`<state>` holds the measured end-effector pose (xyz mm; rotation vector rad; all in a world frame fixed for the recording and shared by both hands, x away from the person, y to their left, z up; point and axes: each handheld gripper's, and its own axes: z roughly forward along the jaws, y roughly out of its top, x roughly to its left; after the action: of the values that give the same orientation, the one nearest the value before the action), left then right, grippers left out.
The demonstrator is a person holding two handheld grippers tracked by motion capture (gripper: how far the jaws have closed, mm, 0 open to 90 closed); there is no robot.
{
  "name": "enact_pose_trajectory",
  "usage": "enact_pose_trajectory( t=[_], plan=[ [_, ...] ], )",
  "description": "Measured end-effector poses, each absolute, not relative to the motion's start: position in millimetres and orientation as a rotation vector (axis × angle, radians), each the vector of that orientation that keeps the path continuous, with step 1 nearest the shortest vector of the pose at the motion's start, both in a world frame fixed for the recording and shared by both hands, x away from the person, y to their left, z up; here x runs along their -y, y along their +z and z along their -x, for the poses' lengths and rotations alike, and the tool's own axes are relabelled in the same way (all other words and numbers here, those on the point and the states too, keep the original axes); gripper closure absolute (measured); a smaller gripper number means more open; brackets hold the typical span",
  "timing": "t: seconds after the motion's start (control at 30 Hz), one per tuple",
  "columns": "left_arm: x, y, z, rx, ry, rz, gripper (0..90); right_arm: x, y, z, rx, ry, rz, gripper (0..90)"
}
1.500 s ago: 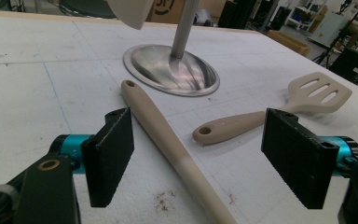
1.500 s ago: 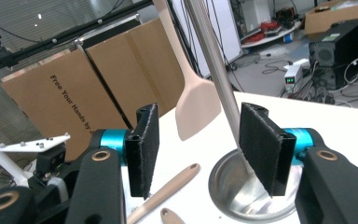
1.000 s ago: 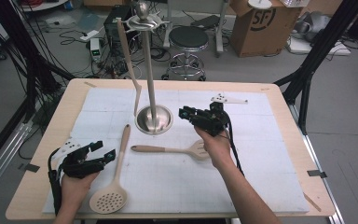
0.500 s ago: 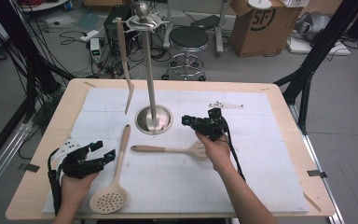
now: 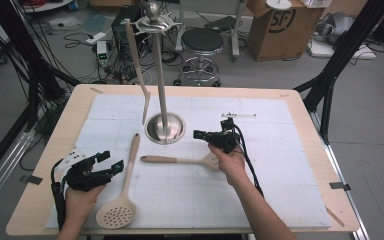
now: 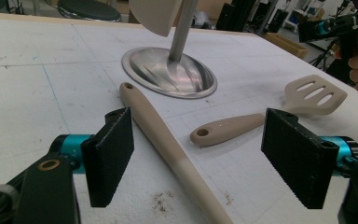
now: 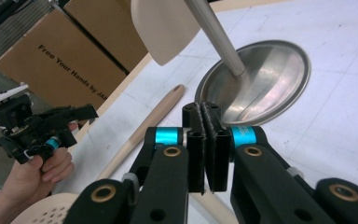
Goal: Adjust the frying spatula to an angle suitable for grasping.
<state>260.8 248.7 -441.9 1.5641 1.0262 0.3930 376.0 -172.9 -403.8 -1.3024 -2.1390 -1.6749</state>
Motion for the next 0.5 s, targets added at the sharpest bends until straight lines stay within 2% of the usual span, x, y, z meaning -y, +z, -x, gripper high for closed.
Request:
enact_pose_trajectory(
  t=[0.5],
  plan=[
    [-249,-442,-261,-1.028,0.391,-1.568,25.9,165,-428,-385,2.101,-1.448,1.39,89.2]
  ],
)
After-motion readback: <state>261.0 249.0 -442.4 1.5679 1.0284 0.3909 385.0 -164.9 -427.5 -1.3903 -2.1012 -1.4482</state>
